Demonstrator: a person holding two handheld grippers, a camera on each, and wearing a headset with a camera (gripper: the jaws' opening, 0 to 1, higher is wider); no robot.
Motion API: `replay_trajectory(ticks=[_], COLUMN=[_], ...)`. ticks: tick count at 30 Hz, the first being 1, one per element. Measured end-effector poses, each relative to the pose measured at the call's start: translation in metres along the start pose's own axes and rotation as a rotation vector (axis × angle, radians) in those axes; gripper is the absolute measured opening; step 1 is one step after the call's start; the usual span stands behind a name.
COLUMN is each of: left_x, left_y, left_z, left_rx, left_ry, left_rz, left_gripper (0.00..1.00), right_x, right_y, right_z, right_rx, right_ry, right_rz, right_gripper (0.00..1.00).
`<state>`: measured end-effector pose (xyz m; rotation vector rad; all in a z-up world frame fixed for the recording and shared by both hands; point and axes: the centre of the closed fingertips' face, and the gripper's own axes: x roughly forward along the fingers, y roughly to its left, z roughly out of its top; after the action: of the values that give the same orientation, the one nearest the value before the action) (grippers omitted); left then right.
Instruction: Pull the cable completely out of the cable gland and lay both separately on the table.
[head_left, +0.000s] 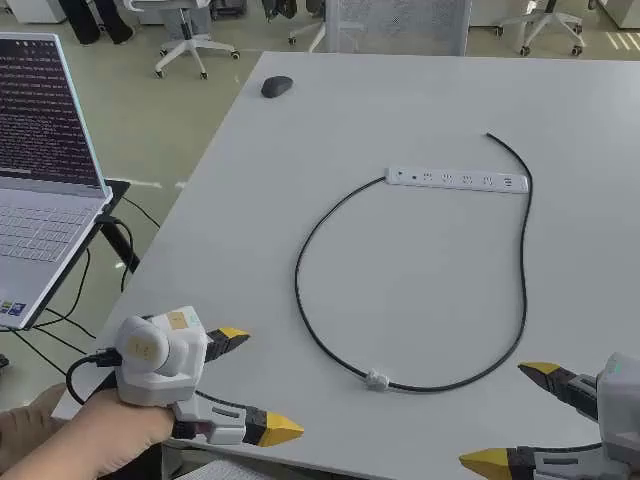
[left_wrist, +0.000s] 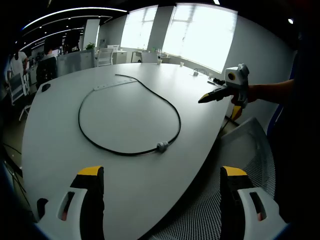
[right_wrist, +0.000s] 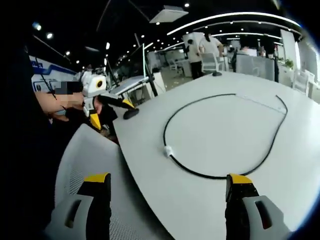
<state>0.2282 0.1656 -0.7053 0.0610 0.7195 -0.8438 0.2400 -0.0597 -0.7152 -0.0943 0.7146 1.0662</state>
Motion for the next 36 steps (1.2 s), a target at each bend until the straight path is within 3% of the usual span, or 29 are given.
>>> replay_trajectory(ticks=[13, 22, 36], left_x=[0.000, 0.000, 0.001], left_y=[0.001, 0.003, 0.001], left_z=[0.001, -0.001, 0.000], left_rx=[-0.008, -0.013, -0.012], left_ry=[-0.006, -0.008, -0.015], left_rz=[0.003, 0.009, -0.004], left_gripper=[0.97, 0.96, 0.96], right_x=[0.006, 0.010, 0.034], right_y=[0.005, 0.003, 0.009], right_z=[-0.001, 0.007, 0.021], right_rx=[-0.004, -0.021, -0.085], right_ry=[0.007, 0.001, 0.034], right_rz=[0.013, 0.015, 0.042], right_gripper=[0.95, 0.96, 0.93])
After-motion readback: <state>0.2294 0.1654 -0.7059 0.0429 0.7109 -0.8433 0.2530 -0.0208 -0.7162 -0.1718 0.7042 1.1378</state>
